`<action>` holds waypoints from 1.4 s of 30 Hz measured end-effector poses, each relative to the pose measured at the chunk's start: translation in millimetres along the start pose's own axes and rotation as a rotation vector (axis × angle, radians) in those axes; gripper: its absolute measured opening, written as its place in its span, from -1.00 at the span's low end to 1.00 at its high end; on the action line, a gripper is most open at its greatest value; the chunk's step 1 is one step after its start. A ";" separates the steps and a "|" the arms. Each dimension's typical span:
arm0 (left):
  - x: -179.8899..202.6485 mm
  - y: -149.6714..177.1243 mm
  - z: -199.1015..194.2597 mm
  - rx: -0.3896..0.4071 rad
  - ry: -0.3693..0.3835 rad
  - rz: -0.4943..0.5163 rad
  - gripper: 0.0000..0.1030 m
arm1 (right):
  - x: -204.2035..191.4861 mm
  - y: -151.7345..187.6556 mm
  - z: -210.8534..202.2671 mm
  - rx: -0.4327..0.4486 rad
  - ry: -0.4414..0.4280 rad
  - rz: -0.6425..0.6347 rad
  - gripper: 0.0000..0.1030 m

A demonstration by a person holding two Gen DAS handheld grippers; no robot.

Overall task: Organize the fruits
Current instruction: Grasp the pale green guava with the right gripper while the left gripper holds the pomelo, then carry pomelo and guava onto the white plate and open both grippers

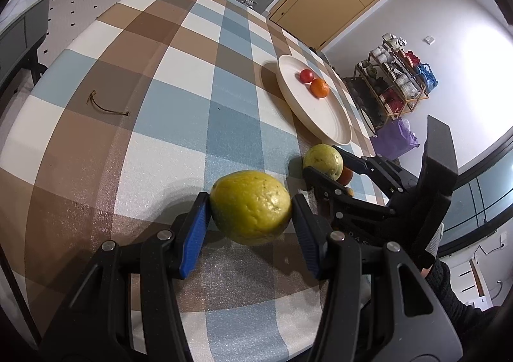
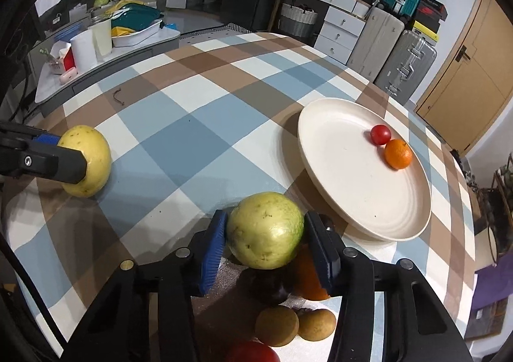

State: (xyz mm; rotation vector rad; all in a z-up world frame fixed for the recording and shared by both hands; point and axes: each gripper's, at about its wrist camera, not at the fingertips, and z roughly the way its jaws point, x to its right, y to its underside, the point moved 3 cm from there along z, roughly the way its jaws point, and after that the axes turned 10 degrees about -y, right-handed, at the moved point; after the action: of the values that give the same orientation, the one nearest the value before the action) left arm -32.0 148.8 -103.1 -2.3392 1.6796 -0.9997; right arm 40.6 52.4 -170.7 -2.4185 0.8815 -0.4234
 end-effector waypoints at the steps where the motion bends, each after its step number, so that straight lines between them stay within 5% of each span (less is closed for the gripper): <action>1: 0.4 -0.1 0.2 0.000 -0.001 0.001 -0.06 | 0.2 0.6 -0.3 0.002 -0.004 0.005 -0.03; 21: 34.7 -21.7 8.6 0.013 0.013 0.057 -0.06 | 44.5 2.5 -56.8 0.266 -0.266 0.292 -0.04; 42: 115.1 -100.6 34.2 0.059 0.003 0.179 -0.05 | 107.3 -5.3 -88.3 0.388 -0.269 0.357 -0.04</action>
State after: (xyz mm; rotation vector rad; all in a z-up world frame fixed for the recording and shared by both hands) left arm 89.5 77.5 -34.5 -2.1080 1.7967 -1.0047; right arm 82.6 -48.1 -84.3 -1.8636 0.9808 -0.1142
